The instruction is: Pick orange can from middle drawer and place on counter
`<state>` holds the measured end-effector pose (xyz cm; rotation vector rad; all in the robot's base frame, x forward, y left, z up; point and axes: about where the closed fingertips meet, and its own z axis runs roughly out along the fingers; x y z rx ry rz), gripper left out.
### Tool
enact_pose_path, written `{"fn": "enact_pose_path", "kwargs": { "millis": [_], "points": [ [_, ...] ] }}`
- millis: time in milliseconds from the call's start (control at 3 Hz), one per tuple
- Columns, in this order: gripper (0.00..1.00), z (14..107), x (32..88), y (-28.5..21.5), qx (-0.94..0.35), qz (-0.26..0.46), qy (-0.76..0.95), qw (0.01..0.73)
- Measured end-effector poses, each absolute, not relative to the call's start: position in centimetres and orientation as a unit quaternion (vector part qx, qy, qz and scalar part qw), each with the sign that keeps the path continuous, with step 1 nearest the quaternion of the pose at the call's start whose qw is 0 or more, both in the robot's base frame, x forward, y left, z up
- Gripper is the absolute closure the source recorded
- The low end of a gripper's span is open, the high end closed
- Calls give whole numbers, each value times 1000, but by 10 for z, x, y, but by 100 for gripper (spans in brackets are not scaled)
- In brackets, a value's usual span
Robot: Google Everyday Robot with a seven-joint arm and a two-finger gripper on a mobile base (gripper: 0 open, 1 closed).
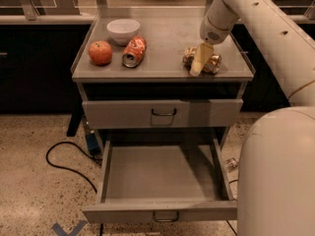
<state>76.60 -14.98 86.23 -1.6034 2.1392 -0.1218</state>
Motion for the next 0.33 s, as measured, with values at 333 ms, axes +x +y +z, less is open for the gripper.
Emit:
{"fn": "enact_pose_path", "kwargs": {
  "millis": [333],
  "points": [
    [0, 862, 766, -150, -583, -44, 778, 231]
  ]
}}
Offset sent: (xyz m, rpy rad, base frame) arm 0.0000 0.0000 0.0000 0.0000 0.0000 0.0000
